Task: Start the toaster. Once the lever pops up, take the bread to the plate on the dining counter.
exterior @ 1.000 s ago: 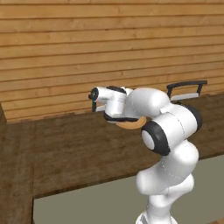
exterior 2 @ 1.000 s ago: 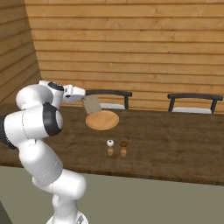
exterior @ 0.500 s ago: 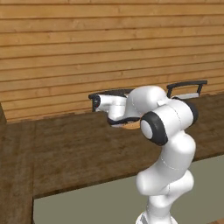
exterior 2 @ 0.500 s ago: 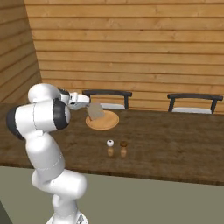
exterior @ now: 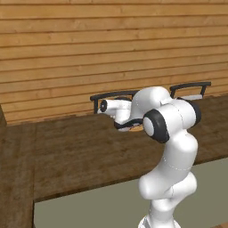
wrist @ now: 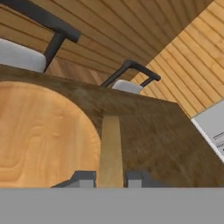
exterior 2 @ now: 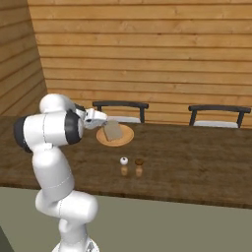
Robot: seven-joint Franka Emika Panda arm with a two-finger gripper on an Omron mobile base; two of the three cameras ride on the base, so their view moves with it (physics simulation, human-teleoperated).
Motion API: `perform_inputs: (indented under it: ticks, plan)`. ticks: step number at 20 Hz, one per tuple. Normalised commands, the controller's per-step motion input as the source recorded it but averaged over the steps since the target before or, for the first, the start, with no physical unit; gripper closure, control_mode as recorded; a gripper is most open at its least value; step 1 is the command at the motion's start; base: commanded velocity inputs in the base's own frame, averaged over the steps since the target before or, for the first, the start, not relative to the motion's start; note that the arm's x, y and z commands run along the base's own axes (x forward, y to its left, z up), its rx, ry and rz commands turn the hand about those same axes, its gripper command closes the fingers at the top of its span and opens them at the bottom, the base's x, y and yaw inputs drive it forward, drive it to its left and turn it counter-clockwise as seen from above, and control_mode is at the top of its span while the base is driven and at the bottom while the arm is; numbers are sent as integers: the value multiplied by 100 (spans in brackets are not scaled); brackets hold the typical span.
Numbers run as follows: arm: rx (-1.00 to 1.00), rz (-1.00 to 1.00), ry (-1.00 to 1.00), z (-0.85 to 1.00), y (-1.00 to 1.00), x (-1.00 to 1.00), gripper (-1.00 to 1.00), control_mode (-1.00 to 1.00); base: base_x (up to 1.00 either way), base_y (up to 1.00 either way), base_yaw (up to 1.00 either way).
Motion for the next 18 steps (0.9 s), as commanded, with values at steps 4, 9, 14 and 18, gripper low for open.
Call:
perform_inputs:
  ticks: [4,9,14,18]
  plan:
    - [0,0,0,-38,-24,0,100,-100,0,0,0]
    - [1,0,-2,-33,-2,4,100,-100,0,0,0]
    - [6,0,-5,-5,0,16,100,-100,0,0,0]
    - [6,0,-3,0,0,24,-100,-100,0,0,0]
